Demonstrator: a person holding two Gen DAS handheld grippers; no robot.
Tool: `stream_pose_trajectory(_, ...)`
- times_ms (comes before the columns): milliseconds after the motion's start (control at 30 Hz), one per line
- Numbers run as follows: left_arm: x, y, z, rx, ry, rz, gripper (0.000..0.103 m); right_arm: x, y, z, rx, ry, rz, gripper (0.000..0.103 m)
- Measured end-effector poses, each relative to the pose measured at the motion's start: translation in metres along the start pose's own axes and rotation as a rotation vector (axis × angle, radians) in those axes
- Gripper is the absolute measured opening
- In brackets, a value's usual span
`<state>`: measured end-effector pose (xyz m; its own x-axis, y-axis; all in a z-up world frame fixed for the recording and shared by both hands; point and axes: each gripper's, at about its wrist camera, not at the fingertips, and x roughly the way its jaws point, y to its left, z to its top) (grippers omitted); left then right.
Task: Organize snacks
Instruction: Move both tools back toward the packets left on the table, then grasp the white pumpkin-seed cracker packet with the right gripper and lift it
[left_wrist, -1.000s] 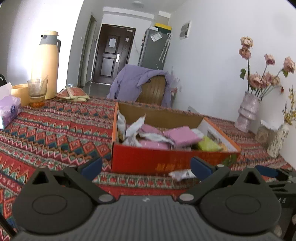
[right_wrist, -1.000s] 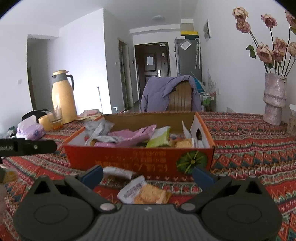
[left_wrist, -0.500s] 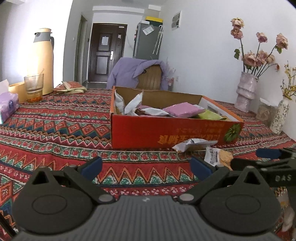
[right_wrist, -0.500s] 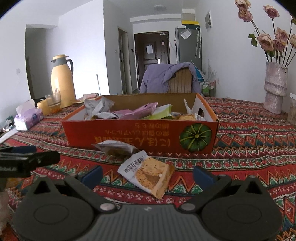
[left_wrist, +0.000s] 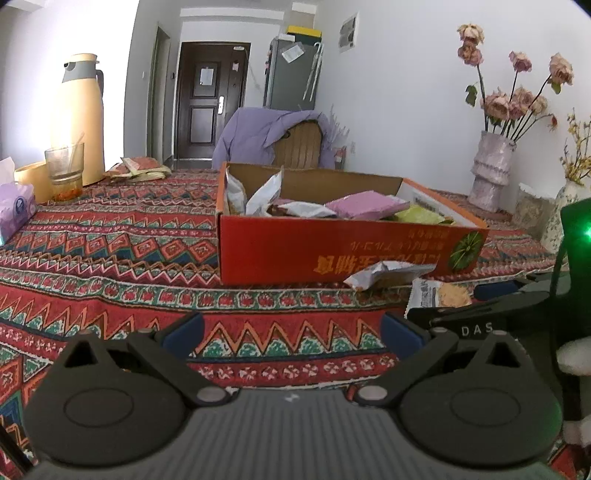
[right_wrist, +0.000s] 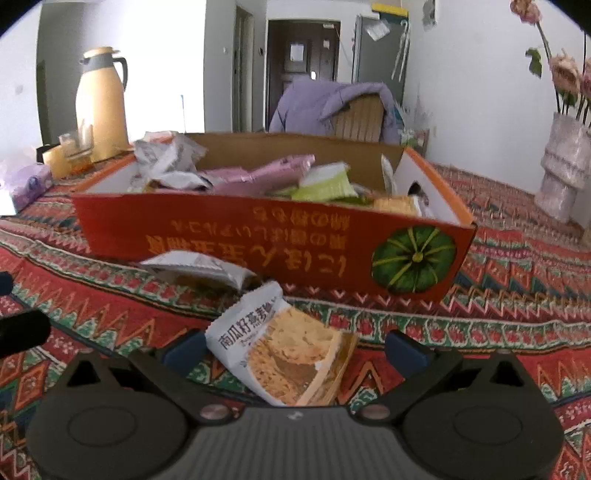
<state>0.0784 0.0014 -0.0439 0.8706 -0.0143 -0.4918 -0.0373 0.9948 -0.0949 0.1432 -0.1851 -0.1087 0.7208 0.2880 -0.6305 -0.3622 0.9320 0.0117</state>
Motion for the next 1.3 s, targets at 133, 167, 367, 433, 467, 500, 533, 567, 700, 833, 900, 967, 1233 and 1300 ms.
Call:
stream_pose_trajectory(133,0.001,-0.001,0.0,0.005,0.004,-0.003,0.103,0.003,-0.005,-0.001,0.026,0.01,0.029,0.103)
stream_pose_trajectory(167,0.0,0.0,-0.001,0.006,0.0,-0.004,0.103,0.003,-0.005,-0.001,0.028,0.007,0.026,0.103)
stream_pose_trajectory(367,-0.006,-0.002,-0.001,0.012,-0.052,0.006,0.103,-0.003,0.001,-0.003,-0.008,-0.027,0.004,0.103)
stream_pose_trajectory(433,-0.006,-0.003,-0.002,0.018,-0.056,0.014,0.103,-0.004,0.005,-0.003,-0.029,-0.027,-0.001,0.095)
stream_pose_trajectory(467,-0.007,-0.003,-0.002,0.021,-0.061,0.017,0.103,-0.003,0.007,-0.002,-0.04,-0.026,-0.001,0.093)
stream_pose_trajectory(500,-0.008,-0.003,-0.002,0.022,-0.069,0.019,0.103,-0.004,0.009,-0.002,-0.047,-0.03,0.001,0.091)
stream_pose_trajectory(533,-0.008,-0.004,-0.002,0.024,-0.073,0.02,0.103,-0.005,0.01,-0.002,-0.053,-0.034,0.002,0.087)
stream_pose_trajectory(567,-0.008,-0.004,-0.002,0.026,-0.075,0.021,0.103,-0.006,0.01,-0.002,-0.057,-0.037,0.005,0.085)
stream_pose_trajectory(700,-0.008,-0.003,-0.003,0.019,-0.073,0.021,0.103,-0.008,0.013,-0.002,-0.074,-0.051,0.003,0.075)
stream_pose_trajectory(833,-0.008,-0.003,-0.002,0.014,-0.07,0.022,0.103,-0.012,0.014,-0.004,-0.086,-0.067,-0.002,0.054)
stream_pose_trajectory(900,-0.008,-0.002,-0.002,0.014,-0.069,0.021,0.103,-0.013,0.014,-0.004,-0.083,-0.071,0.003,0.052)
stream_pose_trajectory(967,-0.008,-0.002,-0.002,0.012,-0.067,0.021,0.103,-0.014,0.013,-0.004,-0.077,-0.08,0.005,0.048)
stream_pose_trajectory(1233,-0.007,-0.001,-0.002,0.008,-0.063,0.02,0.103,-0.04,-0.005,-0.012,0.022,-0.201,0.022,0.047)
stream_pose_trajectory(1300,-0.006,-0.001,-0.002,0.009,-0.059,0.02,0.103,-0.05,-0.016,-0.013,0.079,-0.239,0.022,0.047)
